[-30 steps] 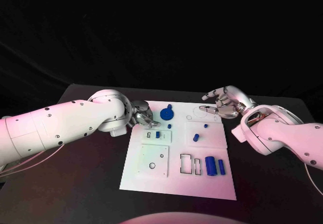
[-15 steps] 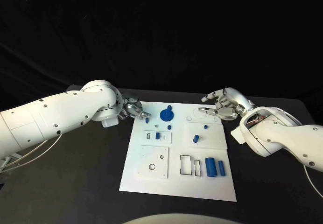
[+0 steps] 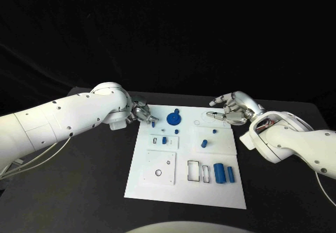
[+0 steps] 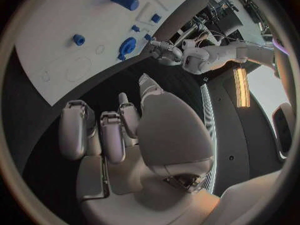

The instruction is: Assemble the parts on the task board

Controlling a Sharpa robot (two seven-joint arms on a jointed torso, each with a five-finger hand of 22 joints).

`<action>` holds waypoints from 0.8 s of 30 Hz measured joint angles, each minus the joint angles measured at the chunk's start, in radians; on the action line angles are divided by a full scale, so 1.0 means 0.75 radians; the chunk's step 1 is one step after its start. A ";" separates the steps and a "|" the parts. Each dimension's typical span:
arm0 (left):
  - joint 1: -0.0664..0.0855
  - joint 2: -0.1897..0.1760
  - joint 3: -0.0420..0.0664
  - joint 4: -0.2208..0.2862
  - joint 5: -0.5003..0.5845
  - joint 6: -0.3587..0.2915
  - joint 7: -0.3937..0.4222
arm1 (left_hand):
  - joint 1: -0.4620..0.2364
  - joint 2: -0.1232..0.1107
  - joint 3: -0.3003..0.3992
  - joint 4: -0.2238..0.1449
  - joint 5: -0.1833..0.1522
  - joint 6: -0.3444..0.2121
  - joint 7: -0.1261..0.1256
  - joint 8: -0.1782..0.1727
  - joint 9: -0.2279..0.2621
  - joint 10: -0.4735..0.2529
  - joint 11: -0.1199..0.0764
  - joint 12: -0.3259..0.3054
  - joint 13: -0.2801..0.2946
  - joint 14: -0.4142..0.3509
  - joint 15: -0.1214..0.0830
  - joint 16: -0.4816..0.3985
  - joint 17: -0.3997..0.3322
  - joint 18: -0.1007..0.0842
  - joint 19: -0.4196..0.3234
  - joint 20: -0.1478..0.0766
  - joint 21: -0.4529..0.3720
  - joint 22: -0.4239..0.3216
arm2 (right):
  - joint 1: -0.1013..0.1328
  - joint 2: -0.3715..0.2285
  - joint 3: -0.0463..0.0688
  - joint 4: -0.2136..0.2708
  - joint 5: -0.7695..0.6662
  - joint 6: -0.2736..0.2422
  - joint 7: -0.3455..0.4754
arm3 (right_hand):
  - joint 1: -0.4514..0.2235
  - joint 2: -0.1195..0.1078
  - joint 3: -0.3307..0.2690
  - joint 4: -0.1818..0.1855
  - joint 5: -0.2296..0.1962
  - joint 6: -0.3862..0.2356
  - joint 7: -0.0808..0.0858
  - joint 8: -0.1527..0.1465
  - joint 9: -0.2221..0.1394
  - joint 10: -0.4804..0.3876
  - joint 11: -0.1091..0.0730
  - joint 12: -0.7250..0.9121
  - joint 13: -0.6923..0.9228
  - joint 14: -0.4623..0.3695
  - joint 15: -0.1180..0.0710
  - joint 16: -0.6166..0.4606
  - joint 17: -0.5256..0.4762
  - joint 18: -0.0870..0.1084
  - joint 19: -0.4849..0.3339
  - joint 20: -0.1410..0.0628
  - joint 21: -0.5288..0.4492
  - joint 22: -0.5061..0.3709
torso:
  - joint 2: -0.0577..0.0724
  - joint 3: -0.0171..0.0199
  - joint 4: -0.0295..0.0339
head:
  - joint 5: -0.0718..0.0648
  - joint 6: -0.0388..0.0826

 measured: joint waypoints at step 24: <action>0.000 0.058 -0.019 -0.083 -0.011 0.016 0.000 | 0.029 0.020 -0.011 -0.004 0.000 0.000 0.000 -0.015 -0.008 -0.005 0.005 -0.005 -0.001 -0.005 0.005 0.000 0.000 0.000 -0.005 0.005 -0.005 -0.004 | 0.000 0.002 0.000 -0.002 0.002 0.000 -0.001 | 0.000 0.000 0.000 0.000 0.000 0.000 0.000 0.000 0.000 0.000 0.000 0.000 0.000 0.000 0.000 0.000 0.000 0.000 0.000 0.000 0.000 0.000 | -0.001 0.0018 -0.0005 | 0.001 -0.012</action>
